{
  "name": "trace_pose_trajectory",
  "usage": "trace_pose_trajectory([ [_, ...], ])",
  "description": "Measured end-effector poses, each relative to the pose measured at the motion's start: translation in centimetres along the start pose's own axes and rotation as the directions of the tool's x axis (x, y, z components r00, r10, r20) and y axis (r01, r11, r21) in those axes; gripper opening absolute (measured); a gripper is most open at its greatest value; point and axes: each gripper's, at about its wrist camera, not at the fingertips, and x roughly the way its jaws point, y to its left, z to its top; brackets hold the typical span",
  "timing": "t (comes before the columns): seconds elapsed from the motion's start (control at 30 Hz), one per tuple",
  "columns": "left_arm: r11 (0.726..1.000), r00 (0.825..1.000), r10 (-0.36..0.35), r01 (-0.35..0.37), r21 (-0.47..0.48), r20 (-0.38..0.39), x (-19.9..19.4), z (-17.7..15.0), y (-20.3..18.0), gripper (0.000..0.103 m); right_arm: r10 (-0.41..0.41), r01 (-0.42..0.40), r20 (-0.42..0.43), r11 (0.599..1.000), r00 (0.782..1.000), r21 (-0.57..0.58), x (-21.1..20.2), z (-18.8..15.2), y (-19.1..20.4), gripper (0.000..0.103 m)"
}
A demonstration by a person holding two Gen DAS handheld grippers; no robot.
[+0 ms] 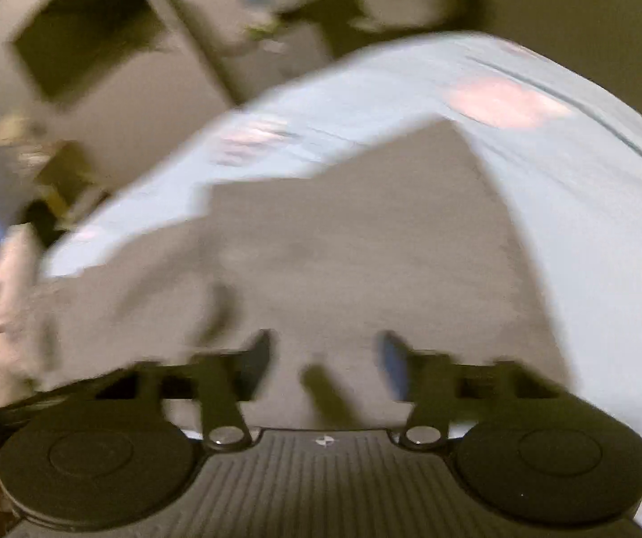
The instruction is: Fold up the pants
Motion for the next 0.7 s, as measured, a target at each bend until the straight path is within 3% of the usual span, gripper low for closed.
trace_pose_trajectory([
  [0.07, 0.999, 0.999, -0.045, 0.045, -0.028, -0.016, 0.0, 0.3, -0.4, 0.089, -0.037, 0.042, -0.062, 0.996, 0.997, 0.081, 1.3, -0.1, -1.5, 0.011],
  [0.27, 0.981, 0.985, -0.164, 0.156, -0.118, -0.06, 1.2, 1.4, -2.6, 0.089, 0.009, -0.009, -0.001, 0.984, 1.0, 0.175, 1.2, -0.4, -2.7, 0.011],
  [0.37, 0.959, 0.965, -0.244, 0.225, -0.174, -0.096, 2.9, 1.8, -4.0, 0.089, 0.03, -0.033, 0.021, 0.976, 0.999, 0.216, 0.7, -0.5, -3.3, 0.011],
  [0.47, 0.945, 0.955, -0.264, 0.228, -0.237, -0.134, 5.0, 2.0, -4.9, 0.087, 0.014, -0.021, 0.035, 0.978, 0.999, 0.205, 0.4, -0.7, -3.2, 0.013],
  [0.57, 0.935, 0.949, -0.284, 0.243, -0.258, -0.138, 5.8, 2.1, -5.8, 0.081, 0.008, -0.015, 0.039, 0.983, 0.999, 0.184, 0.2, -0.9, -3.0, 0.014],
  [0.7, 0.912, 0.926, -0.337, 0.277, -0.303, -0.168, 6.6, 2.0, -5.9, 0.068, 0.029, -0.035, 0.032, 0.976, 0.999, 0.216, 0.6, -0.7, -3.6, 0.015],
])
